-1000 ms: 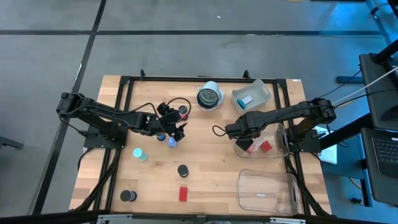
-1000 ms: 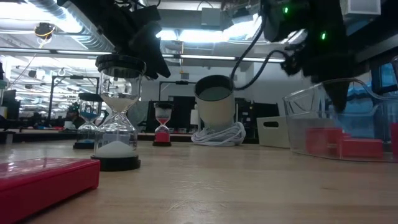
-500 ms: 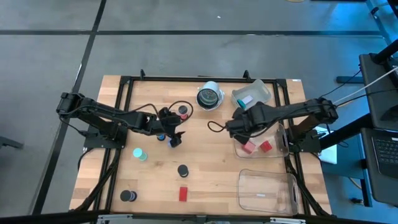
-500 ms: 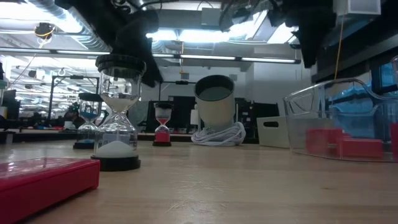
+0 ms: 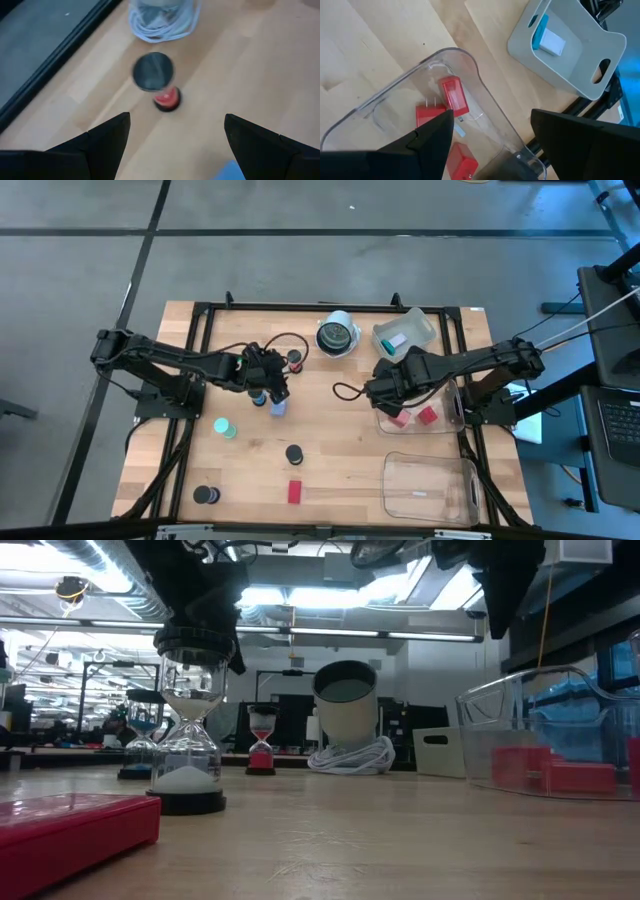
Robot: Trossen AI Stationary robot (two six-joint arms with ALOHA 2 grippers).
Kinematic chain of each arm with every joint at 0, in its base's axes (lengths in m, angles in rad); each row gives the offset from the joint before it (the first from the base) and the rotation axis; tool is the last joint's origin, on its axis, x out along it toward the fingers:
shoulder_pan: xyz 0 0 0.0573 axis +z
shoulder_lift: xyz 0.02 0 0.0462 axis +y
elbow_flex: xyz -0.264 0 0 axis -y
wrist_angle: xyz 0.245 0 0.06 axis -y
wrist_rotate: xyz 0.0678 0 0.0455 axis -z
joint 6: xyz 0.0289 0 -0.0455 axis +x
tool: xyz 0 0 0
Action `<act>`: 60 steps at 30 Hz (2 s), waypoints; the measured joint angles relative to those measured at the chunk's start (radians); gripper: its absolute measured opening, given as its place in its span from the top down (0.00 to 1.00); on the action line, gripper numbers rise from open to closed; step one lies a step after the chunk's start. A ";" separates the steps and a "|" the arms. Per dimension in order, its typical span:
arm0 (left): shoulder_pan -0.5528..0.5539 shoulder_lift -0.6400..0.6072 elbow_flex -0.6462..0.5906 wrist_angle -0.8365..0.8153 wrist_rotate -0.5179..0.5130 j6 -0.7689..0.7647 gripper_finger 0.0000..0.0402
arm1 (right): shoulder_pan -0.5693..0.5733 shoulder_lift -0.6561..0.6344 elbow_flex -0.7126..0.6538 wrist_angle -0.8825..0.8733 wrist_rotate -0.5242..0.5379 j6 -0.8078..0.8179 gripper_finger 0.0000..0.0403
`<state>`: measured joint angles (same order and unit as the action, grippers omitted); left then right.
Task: Pick & Place Office items
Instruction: Put the red hourglass into the bottom transparent bin
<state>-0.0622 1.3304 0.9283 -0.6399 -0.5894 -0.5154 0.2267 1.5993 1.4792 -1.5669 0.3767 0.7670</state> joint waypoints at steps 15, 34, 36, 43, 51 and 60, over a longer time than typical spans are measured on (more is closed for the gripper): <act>0.317 0.001 -0.059 0.171 0.375 0.186 0.20 | 0.020 0.000 0.000 0.000 -0.002 -0.018 0.34; 0.342 0.051 -0.113 0.431 0.380 0.382 0.20 | 0.019 0.000 0.000 0.010 0.001 -0.028 0.34; 0.332 0.085 -0.113 0.459 0.370 0.444 0.20 | 0.019 0.000 0.000 0.015 0.001 -0.028 0.34; 0.327 0.168 -0.113 0.510 0.360 0.495 0.20 | 0.019 0.000 0.000 0.015 0.001 -0.019 0.34; 0.350 0.183 -0.113 0.505 0.330 0.499 0.20 | 0.019 0.000 0.000 0.019 0.001 -0.020 0.34; 0.352 0.183 -0.113 0.504 0.464 0.475 0.37 | 0.019 0.000 0.000 0.019 0.001 -0.020 0.34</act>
<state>0.2897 1.5135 0.8158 -0.1360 -0.1258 -0.0400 0.2455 1.5993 1.4792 -1.5482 0.3775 0.7467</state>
